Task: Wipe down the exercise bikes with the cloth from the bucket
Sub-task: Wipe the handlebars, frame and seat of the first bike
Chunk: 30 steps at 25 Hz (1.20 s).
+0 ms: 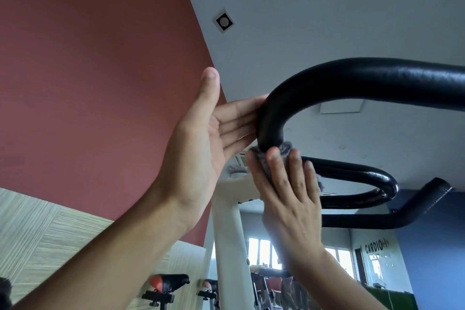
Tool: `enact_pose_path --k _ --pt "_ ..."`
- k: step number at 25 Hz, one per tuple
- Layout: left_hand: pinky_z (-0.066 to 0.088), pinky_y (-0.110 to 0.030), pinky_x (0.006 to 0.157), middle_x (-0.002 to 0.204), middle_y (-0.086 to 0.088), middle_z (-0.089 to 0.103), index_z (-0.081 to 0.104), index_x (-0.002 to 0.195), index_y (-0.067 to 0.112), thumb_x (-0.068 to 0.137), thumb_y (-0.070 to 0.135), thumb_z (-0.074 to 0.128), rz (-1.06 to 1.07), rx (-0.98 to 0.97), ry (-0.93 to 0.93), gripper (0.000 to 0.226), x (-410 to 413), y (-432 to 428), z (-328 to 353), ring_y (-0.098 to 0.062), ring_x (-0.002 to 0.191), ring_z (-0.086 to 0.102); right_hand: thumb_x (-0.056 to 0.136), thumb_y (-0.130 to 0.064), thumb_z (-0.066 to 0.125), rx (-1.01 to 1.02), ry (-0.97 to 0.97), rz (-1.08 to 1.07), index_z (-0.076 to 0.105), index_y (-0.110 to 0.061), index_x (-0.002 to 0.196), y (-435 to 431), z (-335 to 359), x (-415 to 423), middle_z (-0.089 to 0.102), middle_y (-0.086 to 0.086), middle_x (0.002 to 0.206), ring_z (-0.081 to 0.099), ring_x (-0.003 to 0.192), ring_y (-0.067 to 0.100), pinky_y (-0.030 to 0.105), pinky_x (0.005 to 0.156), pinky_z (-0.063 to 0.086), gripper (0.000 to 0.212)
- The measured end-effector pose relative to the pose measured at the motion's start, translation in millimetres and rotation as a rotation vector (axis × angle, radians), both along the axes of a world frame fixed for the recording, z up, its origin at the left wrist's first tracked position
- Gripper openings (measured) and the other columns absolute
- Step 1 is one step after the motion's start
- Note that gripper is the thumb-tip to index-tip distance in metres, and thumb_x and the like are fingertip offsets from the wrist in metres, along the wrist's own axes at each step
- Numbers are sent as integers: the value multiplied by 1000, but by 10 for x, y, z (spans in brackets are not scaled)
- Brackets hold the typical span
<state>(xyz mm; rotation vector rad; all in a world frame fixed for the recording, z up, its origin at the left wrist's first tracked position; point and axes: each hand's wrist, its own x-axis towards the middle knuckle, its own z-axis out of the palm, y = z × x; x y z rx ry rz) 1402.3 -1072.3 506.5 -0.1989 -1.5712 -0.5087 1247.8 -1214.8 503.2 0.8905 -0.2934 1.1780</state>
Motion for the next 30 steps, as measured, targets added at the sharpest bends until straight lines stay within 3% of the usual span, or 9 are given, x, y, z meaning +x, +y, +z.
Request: enact_pose_path --k 5,9,13,17,19,22,26,30 --pt "43 -35 108 110 -3 75 72 107 12 86 59 31 29 -3 17 66 3 -68 -8 -12 110 68 80 14 38 -5 -80 10 8 -32 159 -174 -30 39 -14 -7 166 -13 153 19 40 125 -5 96" --pt "44 -35 106 111 -5 75 71 110 10 91 57 28 48 -3 24 66 2 -69 10 -14 110 68 77 -1 78 -65 -96 52 17 -32 158 -226 27 67 -8 -7 167 -7 154 20 39 126 -1 106" --pt "45 -37 107 110 -6 75 70 110 9 91 57 29 69 0 38 66 -24 -30 -17 -15 110 68 88 6 62 -36 5 261 24 -34 156 -170 -12 110 2 -12 167 1 154 17 39 126 2 88" --pt "46 -39 106 112 -8 74 68 114 7 96 54 28 93 33 92 65 -69 32 -28 -17 111 68 103 -2 38 256 183 531 19 -35 157 122 -259 137 6 -11 167 11 154 23 47 124 11 66" --pt "46 -39 106 112 -8 74 68 115 6 98 53 29 115 69 123 63 -105 87 -37 -17 110 68 99 7 38 400 232 690 19 -33 157 329 -402 174 7 -9 167 14 154 26 50 123 18 73" --pt "47 -37 106 109 -8 75 68 110 9 102 49 29 120 134 185 57 -203 183 -79 -17 109 69 95 16 40 694 270 980 16 -28 158 678 -639 237 9 -4 167 12 154 19 34 123 18 80" --pt "49 -32 102 102 -2 75 68 101 14 102 45 32 132 248 319 48 -404 338 -104 -14 107 69 103 -6 42 1102 222 1354 14 -24 157 1106 -888 247 16 -17 165 14 152 6 18 120 16 64" --pt "47 -34 105 114 -13 72 70 105 6 103 41 31 155 429 355 53 -423 611 15 -20 112 66 104 -24 42 1587 116 1478 21 -32 155 1648 -930 143 25 -27 159 21 147 -4 19 119 20 55"
